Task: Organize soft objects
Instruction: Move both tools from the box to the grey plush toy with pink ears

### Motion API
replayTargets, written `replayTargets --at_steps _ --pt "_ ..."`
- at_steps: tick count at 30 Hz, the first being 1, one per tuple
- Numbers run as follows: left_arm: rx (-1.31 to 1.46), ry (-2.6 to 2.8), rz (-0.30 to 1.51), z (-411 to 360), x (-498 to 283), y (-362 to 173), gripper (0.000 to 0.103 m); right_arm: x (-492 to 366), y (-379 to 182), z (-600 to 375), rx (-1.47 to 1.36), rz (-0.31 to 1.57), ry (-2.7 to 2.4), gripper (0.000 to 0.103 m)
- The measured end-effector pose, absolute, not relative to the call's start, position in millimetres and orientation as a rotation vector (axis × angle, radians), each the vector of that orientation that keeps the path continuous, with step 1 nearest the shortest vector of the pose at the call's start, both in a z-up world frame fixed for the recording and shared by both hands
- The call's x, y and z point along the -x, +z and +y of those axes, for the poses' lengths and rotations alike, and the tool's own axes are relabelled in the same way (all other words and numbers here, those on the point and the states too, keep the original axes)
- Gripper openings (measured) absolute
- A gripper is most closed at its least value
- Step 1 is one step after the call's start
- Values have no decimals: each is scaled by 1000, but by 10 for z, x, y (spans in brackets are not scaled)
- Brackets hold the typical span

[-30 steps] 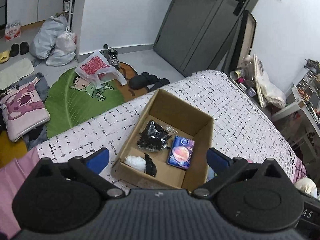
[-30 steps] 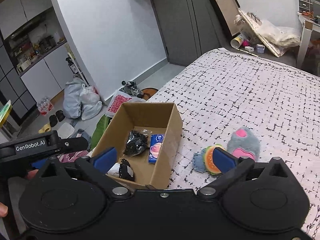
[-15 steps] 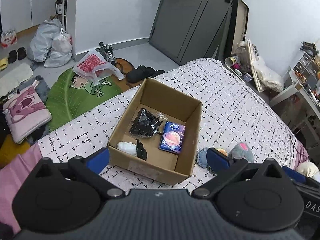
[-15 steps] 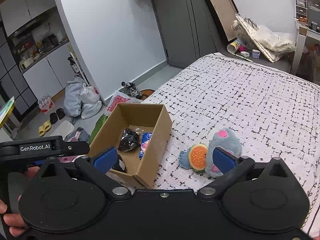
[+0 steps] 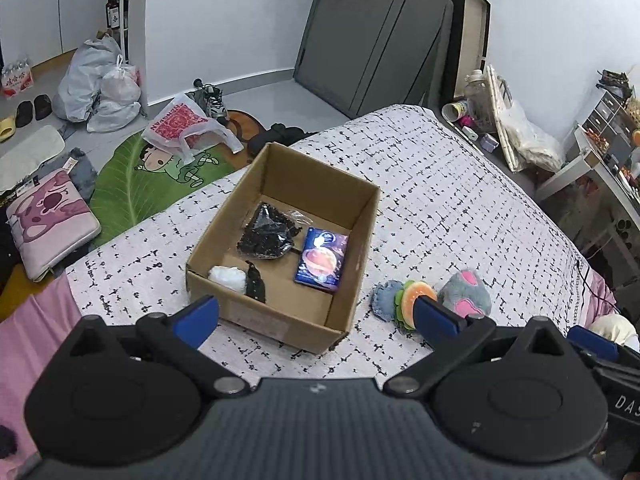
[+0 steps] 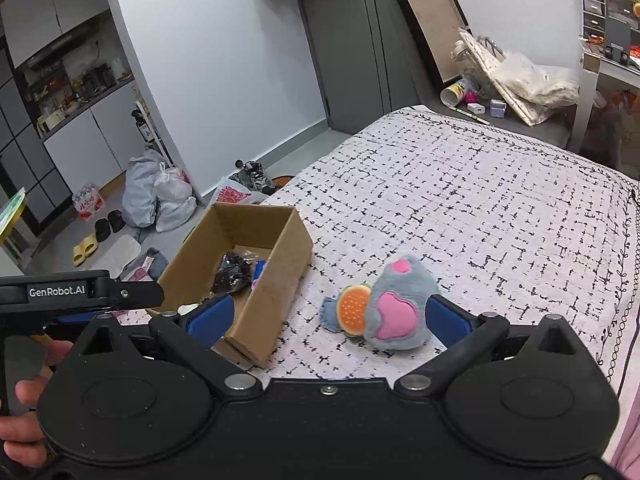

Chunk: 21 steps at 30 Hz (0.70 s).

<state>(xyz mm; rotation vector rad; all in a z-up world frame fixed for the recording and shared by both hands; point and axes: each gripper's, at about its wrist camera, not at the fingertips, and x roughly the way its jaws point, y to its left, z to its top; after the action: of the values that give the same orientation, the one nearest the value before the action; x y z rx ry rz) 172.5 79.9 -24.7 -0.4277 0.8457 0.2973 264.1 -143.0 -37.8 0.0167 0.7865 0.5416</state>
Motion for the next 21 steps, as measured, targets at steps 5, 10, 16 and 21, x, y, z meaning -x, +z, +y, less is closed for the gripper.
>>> replayTargets --at_steps 5,10,16,21 --pt "420 292 849 700 -1758 -256 102 -2728 -429 -1553 -26 803 555 103" --pt "424 305 827 607 -1777 -266 102 -2843 -468 -1676 -23 802 562 103" --pt "406 300 805 458 -1847 -273 102 -2957 -637 -1923 -102 769 562 103" --pt "366 272 794 270 -1907 -355 100 -3049 -904 -2106 -176 778 577 102"
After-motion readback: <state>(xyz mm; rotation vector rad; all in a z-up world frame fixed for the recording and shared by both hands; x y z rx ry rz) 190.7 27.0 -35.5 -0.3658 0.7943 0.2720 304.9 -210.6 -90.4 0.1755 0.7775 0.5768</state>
